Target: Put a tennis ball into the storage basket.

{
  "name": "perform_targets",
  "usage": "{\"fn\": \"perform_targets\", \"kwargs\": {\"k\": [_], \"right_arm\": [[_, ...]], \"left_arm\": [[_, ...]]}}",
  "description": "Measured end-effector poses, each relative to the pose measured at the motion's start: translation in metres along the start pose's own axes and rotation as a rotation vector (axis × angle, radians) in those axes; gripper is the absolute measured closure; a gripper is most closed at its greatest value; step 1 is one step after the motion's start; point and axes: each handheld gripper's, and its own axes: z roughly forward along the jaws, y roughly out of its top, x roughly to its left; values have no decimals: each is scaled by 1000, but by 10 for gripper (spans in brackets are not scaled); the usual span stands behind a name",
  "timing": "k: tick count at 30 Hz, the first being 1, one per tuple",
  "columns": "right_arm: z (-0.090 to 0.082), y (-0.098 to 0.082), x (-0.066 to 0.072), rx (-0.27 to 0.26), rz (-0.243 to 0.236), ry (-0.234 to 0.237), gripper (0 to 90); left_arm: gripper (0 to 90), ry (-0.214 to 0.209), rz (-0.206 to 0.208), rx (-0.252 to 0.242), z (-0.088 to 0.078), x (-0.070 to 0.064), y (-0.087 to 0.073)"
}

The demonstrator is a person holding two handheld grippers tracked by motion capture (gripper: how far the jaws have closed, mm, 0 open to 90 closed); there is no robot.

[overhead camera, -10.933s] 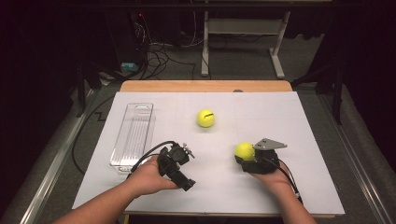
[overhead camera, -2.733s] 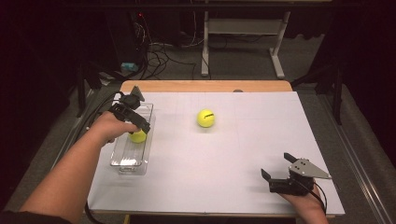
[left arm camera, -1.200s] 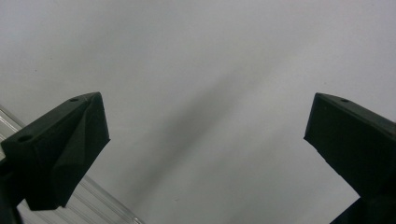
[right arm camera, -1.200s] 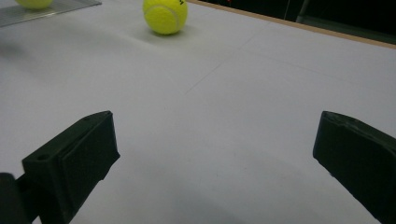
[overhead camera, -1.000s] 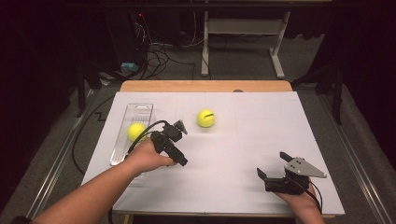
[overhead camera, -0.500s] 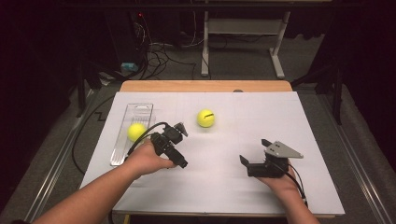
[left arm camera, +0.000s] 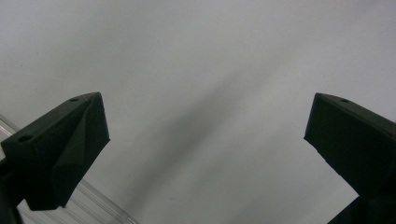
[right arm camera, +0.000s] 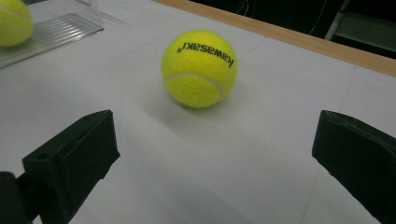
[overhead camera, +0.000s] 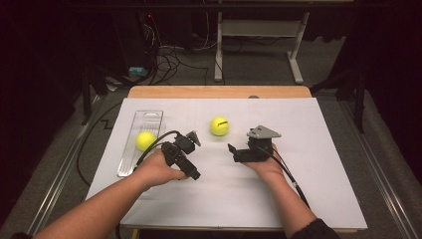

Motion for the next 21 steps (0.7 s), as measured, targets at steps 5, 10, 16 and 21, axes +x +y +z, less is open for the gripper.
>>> {"fn": "perform_targets", "kwargs": {"k": [5,10,16,21], "right_arm": [[27,13,1,15,20,-3,9],[53,26,4,37,25,-7,20],[81,33,8,79,26,-1,62],[95,36,8,118,43,2,109]], "left_arm": [[5,-5,3,0,-1,1,-1],[5,-10,-2,-6,0,2,-2],[5,-21,2,-10,0,3,-3],[5,-29,6,-5,1,4,-4]]}}
